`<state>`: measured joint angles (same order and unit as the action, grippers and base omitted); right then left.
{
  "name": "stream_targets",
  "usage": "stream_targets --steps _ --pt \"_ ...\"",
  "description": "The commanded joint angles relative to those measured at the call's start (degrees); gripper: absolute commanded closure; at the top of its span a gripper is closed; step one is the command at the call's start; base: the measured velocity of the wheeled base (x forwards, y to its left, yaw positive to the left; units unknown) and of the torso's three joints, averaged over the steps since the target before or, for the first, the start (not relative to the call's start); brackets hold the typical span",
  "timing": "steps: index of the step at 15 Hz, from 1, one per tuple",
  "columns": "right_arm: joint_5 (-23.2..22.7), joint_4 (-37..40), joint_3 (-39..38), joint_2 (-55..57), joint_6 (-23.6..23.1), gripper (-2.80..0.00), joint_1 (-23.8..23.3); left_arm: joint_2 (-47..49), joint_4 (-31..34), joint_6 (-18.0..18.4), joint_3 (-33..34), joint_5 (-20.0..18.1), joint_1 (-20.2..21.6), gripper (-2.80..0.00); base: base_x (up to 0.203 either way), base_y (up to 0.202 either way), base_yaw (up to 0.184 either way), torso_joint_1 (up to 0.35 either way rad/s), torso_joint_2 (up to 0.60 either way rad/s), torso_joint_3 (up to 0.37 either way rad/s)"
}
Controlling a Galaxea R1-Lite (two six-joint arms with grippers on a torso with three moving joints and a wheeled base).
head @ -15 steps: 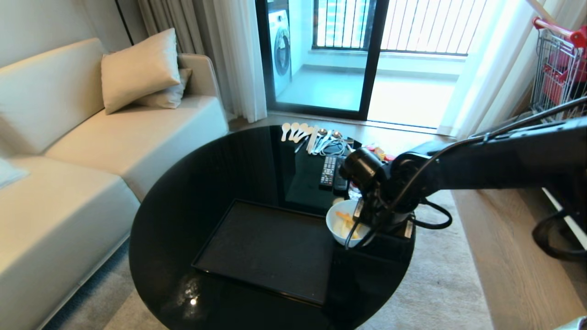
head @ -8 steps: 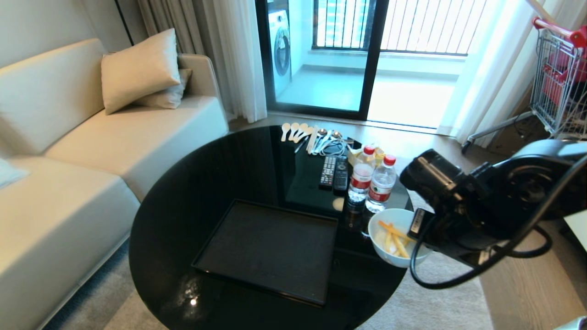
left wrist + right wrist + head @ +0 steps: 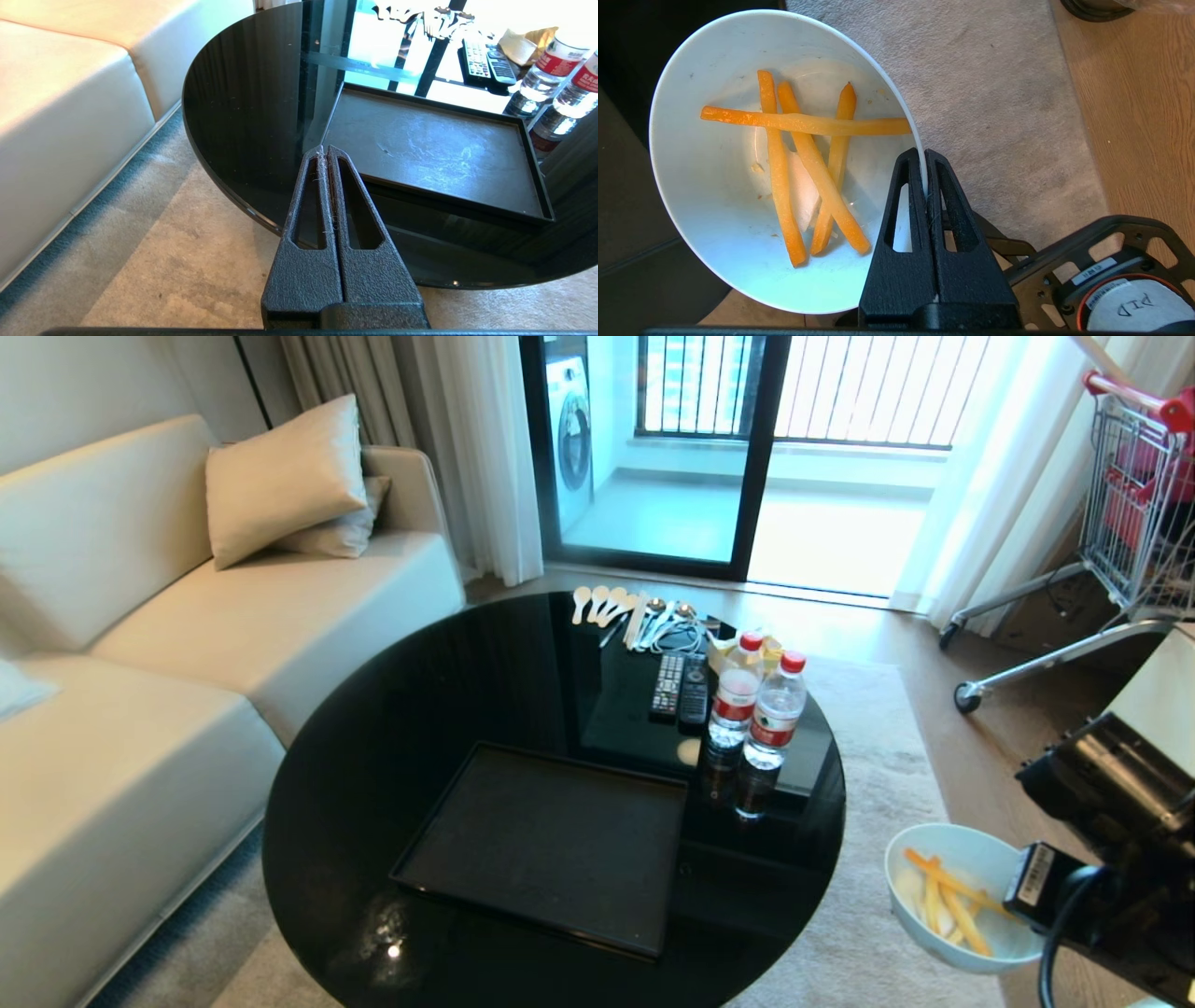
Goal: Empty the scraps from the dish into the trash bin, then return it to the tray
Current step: Move the bowl over the trash can
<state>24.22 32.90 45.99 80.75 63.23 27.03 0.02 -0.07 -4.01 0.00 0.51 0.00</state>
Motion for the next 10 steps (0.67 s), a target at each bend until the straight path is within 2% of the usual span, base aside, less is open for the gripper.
stream_targets --steps 1,10 --pt "0.1 0.2 -3.8 -5.6 0.9 0.00 -1.1 0.0 0.0 0.0 0.0 0.0 0.0 0.00 0.000 0.000 0.000 0.000 0.00 0.000" --pt "0.0 0.6 -15.2 -15.3 2.5 0.00 -1.6 0.0 0.0 0.0 0.0 0.0 0.0 0.00 0.000 0.000 0.000 0.000 0.00 0.000"
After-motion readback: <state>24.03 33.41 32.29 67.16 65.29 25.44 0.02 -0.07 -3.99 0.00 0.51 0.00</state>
